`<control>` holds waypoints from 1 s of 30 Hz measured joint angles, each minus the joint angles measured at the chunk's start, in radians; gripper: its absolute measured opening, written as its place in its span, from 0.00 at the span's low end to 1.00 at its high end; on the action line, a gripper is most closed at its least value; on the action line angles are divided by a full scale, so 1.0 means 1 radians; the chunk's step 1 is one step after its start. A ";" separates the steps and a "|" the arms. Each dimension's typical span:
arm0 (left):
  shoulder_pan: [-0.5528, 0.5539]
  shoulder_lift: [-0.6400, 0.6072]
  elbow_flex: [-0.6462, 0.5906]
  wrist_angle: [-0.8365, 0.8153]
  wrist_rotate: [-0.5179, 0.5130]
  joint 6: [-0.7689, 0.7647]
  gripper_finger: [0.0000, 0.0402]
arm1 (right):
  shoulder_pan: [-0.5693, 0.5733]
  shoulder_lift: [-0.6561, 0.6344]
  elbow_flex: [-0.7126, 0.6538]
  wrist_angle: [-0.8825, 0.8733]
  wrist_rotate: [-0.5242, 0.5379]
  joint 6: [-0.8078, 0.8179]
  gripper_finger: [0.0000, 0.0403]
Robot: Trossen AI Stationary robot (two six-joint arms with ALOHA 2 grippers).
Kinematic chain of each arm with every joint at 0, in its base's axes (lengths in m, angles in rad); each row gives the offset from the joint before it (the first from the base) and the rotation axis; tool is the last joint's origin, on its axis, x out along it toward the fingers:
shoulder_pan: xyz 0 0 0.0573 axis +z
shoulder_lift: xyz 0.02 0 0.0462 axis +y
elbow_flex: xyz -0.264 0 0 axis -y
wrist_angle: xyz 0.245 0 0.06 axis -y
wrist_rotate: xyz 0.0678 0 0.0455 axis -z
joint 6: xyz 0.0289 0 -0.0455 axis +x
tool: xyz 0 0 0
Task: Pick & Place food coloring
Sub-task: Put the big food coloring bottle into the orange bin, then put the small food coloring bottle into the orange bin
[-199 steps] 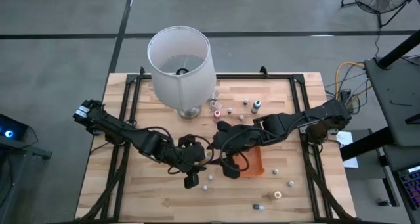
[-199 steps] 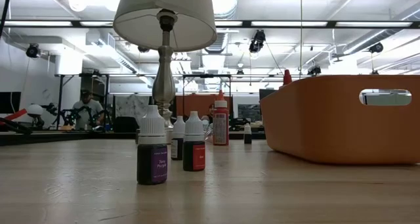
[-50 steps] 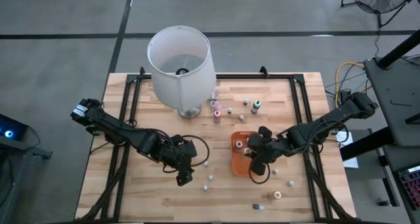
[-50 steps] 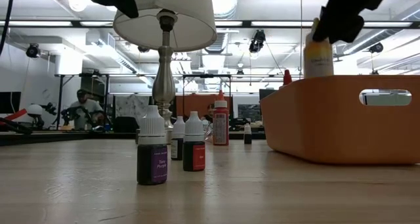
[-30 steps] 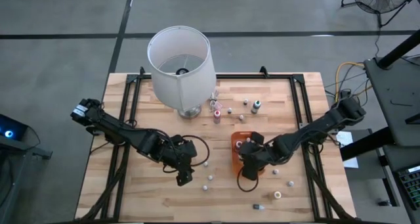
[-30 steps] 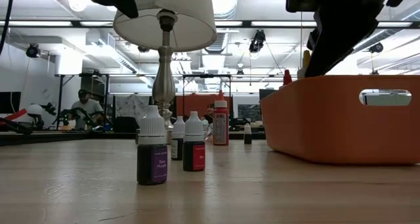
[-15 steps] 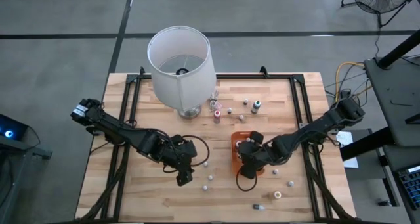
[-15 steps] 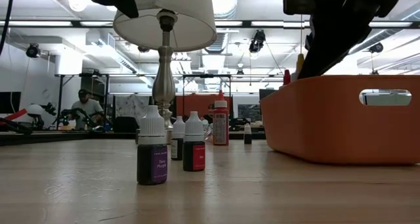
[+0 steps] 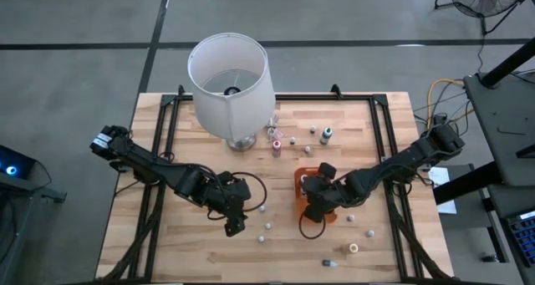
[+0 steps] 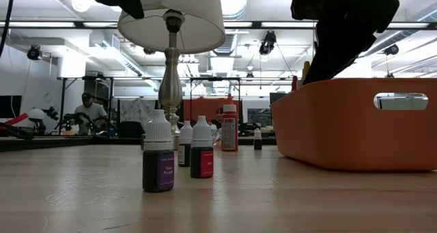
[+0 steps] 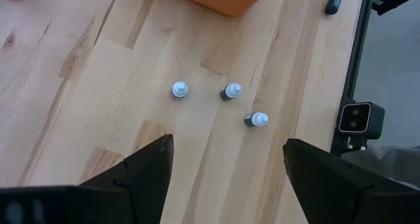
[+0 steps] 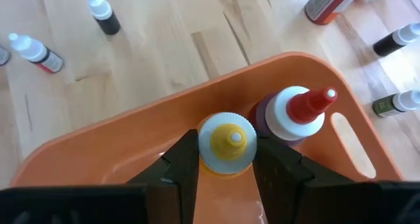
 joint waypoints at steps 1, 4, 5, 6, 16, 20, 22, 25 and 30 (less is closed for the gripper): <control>0.000 0.000 0.000 0.000 0.000 0.000 0.64 | -0.002 0.000 -0.001 -0.001 0.000 0.000 0.28; 0.000 0.000 0.000 0.000 0.000 0.000 0.64 | -0.002 0.000 -0.002 0.004 0.000 -0.001 0.28; 0.000 0.000 0.000 0.000 0.000 0.000 0.64 | -0.002 0.000 -0.002 0.005 0.000 -0.001 0.28; 0.000 0.000 0.000 0.000 0.000 0.000 0.64 | -0.002 0.000 -0.002 0.005 0.000 -0.001 0.28; 0.000 0.000 0.000 0.000 0.000 0.000 0.64 | -0.003 0.000 -0.002 0.009 -0.001 -0.001 0.41; 0.000 0.000 0.000 0.000 0.000 -0.002 0.64 | -0.002 0.000 -0.002 0.013 -0.003 0.007 0.44; 0.000 0.000 0.000 0.000 0.000 -0.006 0.64 | -0.002 -0.004 -0.002 0.013 -0.003 0.015 0.45; 0.000 0.000 0.000 0.000 0.001 -0.013 0.64 | -0.002 -0.020 -0.002 0.009 -0.003 0.032 0.46; 0.000 0.000 0.000 0.000 0.003 -0.014 0.64 | -0.001 -0.075 -0.002 -0.001 -0.003 0.033 0.46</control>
